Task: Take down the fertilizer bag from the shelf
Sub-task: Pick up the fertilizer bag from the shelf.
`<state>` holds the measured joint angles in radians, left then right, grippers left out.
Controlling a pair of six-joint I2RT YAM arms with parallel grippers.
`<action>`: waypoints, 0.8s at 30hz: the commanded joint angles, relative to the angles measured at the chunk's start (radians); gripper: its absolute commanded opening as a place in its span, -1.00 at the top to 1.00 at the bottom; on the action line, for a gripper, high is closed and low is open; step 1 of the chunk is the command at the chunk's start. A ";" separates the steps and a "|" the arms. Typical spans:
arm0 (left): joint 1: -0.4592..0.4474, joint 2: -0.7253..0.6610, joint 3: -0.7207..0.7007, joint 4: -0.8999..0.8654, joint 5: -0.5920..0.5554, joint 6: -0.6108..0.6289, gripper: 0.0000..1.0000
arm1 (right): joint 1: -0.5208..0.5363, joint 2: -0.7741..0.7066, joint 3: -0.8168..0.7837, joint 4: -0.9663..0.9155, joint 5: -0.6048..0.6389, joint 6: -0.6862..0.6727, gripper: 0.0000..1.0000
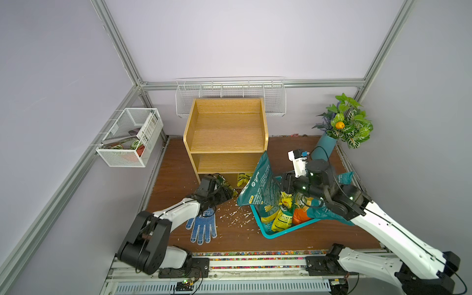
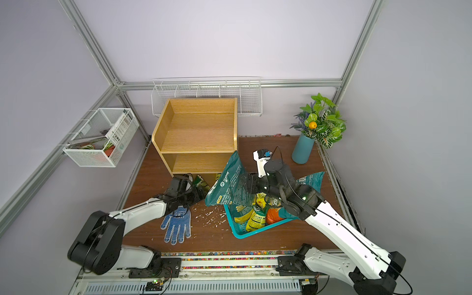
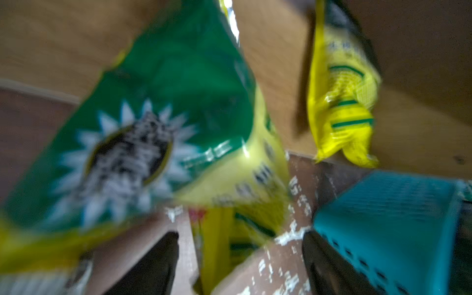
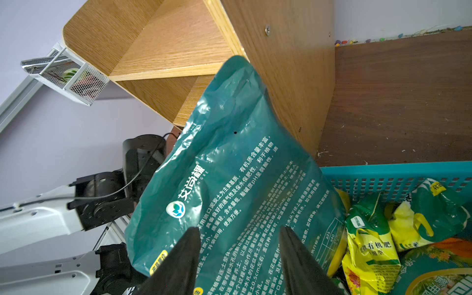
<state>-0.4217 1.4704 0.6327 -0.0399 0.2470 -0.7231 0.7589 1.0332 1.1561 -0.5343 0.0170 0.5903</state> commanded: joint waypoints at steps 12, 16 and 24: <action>0.009 0.066 0.134 -0.011 0.011 0.068 1.00 | 0.005 -0.061 -0.040 0.006 0.062 -0.009 -0.10; 0.009 -0.029 0.104 -0.047 0.027 0.070 1.00 | 0.005 -0.074 -0.047 0.003 0.066 -0.009 -0.10; 0.001 -0.573 0.048 -0.315 -0.004 0.077 1.00 | 0.005 -0.028 -0.018 0.026 -0.021 -0.020 -0.11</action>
<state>-0.4221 1.0954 0.6415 -0.3599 0.2867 -0.6838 0.7589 0.9848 1.1271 -0.5331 0.0406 0.5865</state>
